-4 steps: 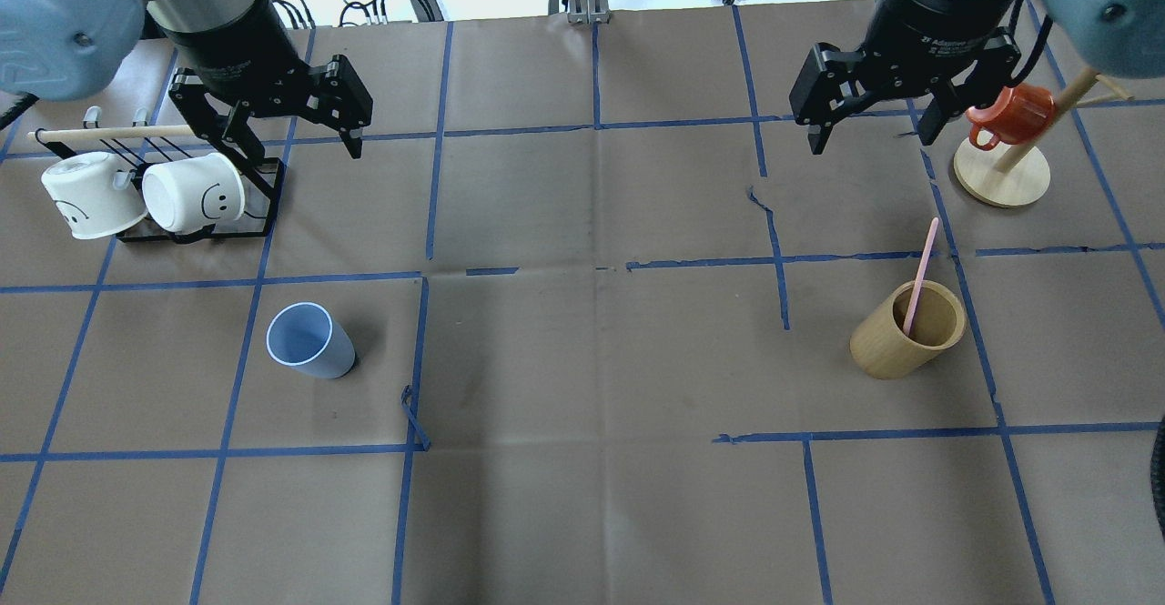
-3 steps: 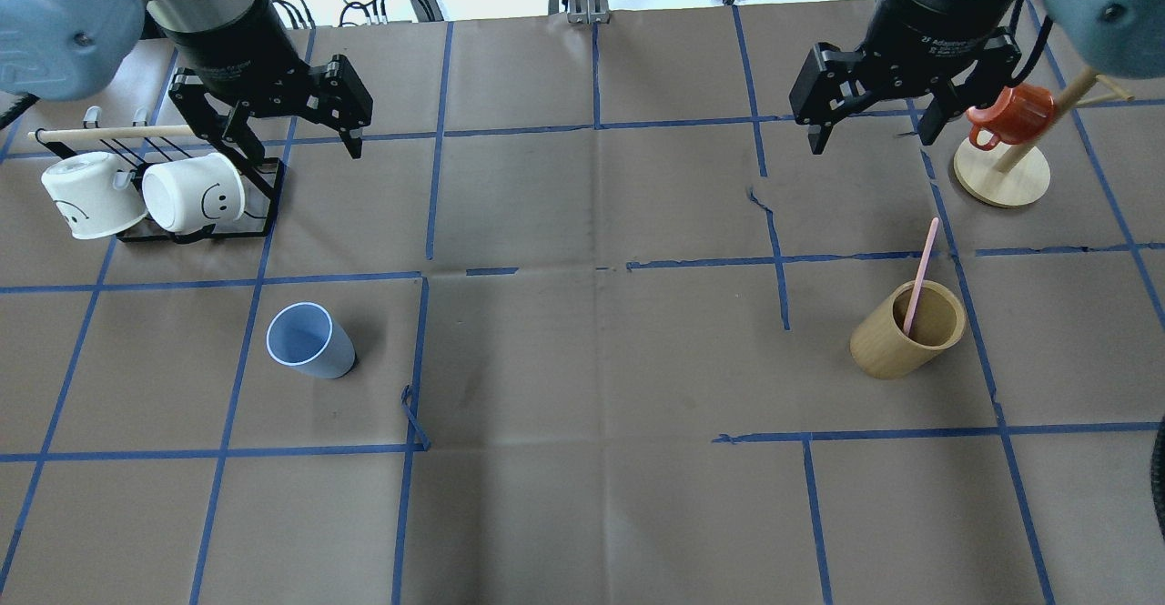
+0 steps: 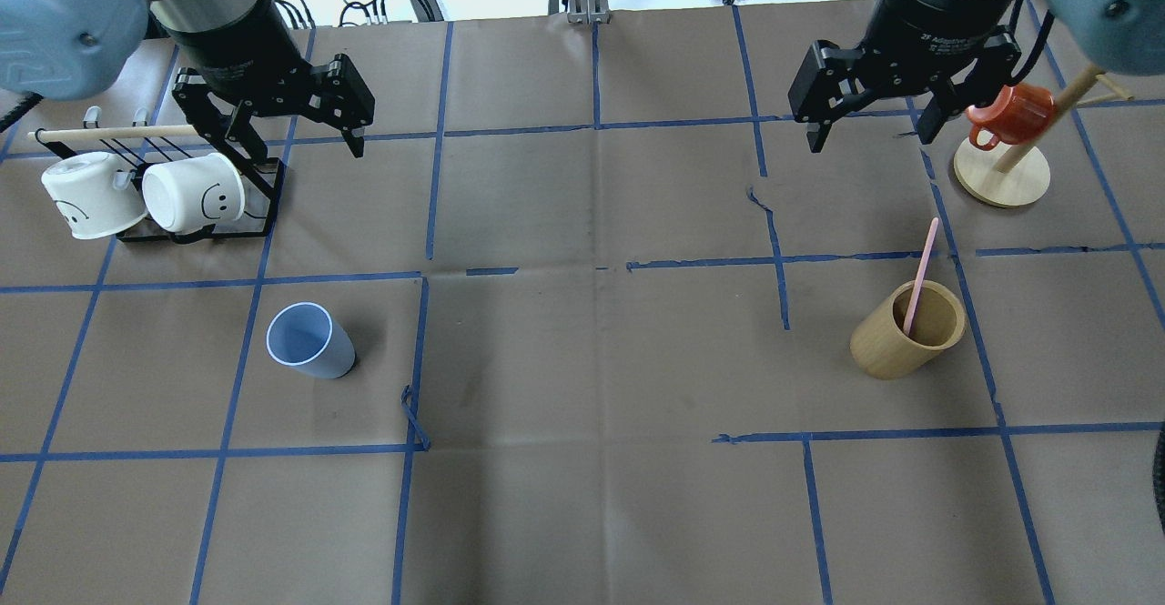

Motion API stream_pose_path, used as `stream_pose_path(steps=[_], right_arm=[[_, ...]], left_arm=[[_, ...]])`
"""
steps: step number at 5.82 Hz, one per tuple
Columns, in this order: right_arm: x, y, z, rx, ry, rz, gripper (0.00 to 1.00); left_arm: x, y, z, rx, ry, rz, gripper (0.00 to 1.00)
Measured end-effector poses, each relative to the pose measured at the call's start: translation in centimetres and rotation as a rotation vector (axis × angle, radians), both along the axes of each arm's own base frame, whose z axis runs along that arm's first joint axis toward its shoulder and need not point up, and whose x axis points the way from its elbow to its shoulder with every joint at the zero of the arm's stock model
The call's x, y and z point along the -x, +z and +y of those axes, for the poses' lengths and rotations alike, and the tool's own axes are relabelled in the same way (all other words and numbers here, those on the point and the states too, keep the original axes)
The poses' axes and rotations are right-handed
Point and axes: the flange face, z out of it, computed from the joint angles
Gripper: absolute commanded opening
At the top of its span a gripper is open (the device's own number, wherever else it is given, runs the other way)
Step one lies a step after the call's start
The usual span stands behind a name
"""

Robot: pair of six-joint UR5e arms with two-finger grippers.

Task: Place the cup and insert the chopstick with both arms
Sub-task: 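Move the left gripper toward the blue cup while the right approaches the bamboo cup, then grasp the blue cup with the left gripper while the right grasps the pink chopstick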

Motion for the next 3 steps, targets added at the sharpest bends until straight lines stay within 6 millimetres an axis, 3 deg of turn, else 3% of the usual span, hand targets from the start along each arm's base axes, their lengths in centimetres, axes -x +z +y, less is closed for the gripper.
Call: stream_pose_path(steps=[1,2,3], right_arm=[[0.7,-0.2,-0.2,-0.006,0.025,0.004,1.0],[3.3,-0.7,-0.6,-0.018,0.067,0.003,1.0],[7.7,-1.6,-0.5,-0.038,0.103,-0.01,1.0]], left_arm=[[-0.2,-0.3,-0.1,0.001,-0.005,0.001,0.99],[-0.8,-1.8,0.2,-0.026,-0.032,0.0,0.99],[-1.3,-4.2,0.8,-0.045,-0.064,-0.001,0.99]])
